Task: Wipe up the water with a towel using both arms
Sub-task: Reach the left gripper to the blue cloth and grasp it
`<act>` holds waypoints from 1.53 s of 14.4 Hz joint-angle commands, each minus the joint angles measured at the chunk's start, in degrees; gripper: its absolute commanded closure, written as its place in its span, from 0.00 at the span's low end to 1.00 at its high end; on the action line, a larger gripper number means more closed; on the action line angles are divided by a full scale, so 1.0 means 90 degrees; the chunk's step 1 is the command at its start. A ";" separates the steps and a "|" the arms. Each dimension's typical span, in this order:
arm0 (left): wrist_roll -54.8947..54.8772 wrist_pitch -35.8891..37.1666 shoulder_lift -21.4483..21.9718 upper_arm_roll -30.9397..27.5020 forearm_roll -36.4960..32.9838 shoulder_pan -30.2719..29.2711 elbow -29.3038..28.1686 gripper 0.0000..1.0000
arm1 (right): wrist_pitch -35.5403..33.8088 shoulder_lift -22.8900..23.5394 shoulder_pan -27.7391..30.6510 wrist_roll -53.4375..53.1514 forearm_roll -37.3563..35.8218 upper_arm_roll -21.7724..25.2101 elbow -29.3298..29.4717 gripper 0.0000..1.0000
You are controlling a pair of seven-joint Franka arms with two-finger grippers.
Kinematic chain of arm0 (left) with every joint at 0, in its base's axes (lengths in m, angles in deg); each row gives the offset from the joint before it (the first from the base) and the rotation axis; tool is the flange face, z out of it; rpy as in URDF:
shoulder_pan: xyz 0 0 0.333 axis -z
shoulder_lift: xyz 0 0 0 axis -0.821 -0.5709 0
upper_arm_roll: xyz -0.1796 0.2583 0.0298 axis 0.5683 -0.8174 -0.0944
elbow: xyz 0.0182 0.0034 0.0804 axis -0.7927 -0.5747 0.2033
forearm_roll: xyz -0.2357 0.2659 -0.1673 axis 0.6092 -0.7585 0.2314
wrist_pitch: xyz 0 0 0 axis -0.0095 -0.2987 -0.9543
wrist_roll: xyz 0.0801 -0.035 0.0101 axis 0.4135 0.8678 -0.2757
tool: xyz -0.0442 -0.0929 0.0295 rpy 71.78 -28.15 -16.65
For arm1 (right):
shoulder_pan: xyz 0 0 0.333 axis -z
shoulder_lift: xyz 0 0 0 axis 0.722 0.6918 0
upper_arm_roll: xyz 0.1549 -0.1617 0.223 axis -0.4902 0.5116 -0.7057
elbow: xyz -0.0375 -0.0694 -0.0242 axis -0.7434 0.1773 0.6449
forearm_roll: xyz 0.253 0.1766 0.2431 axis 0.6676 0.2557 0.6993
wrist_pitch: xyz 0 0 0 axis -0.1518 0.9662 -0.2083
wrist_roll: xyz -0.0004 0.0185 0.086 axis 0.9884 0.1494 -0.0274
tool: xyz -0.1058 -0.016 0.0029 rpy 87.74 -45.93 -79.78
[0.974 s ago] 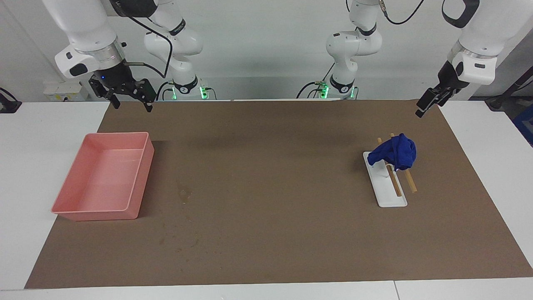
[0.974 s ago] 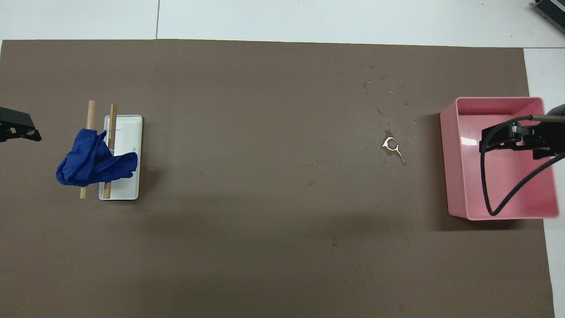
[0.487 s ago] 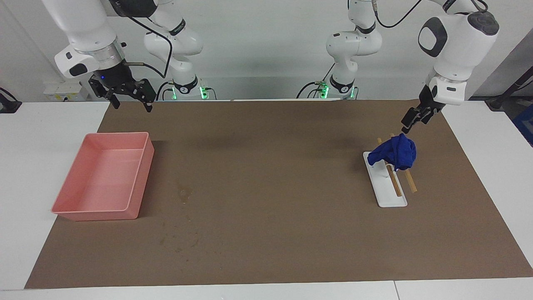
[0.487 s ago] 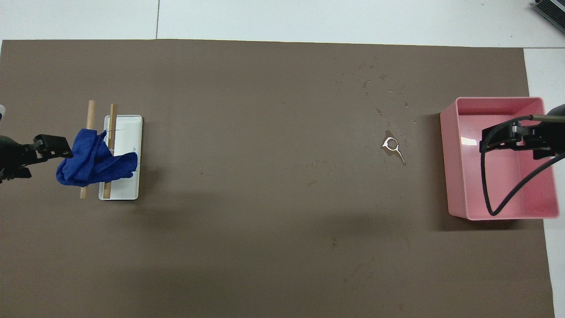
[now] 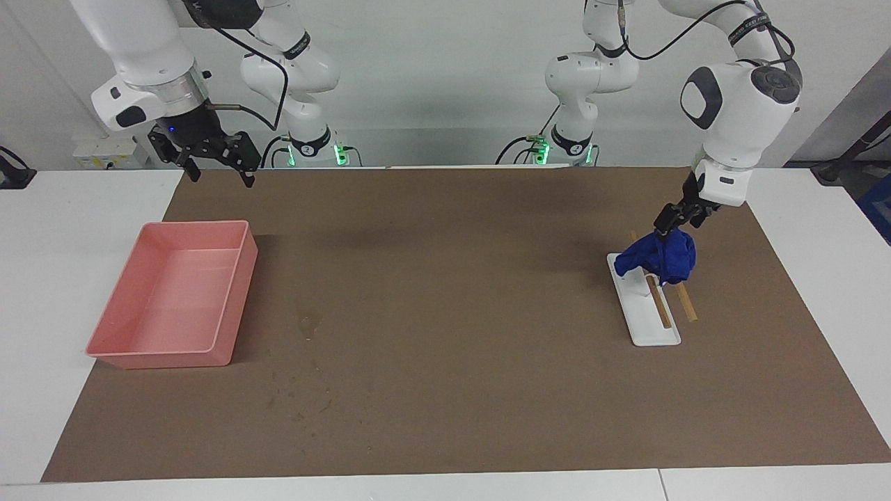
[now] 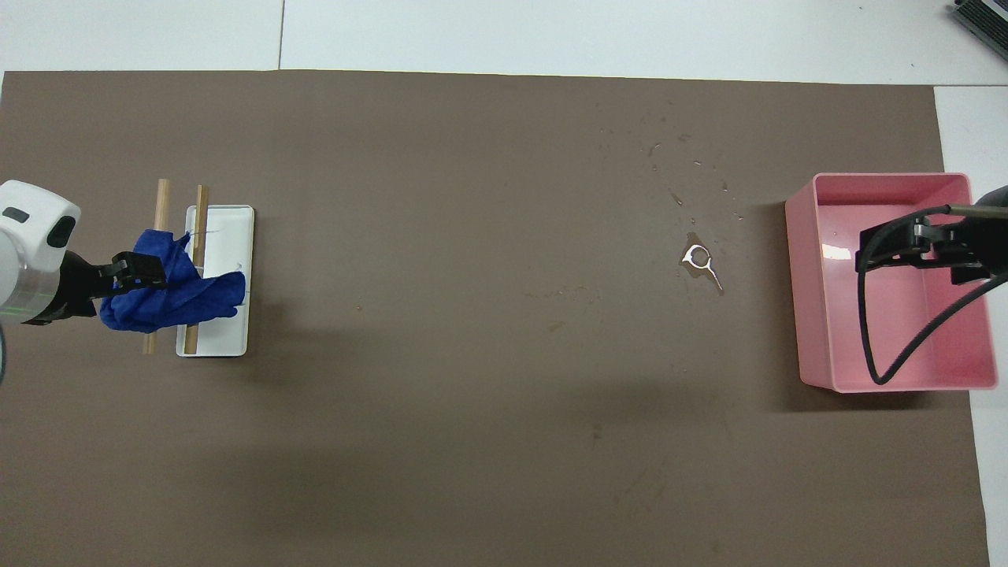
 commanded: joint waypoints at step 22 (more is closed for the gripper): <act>0.2623 0.1637 -0.0510 0.0032 0.0504 0.0067 0.1902 1.00 | -0.0077 -0.0092 0.0037 0.0135 0.0081 -0.0030 -0.0079 0.00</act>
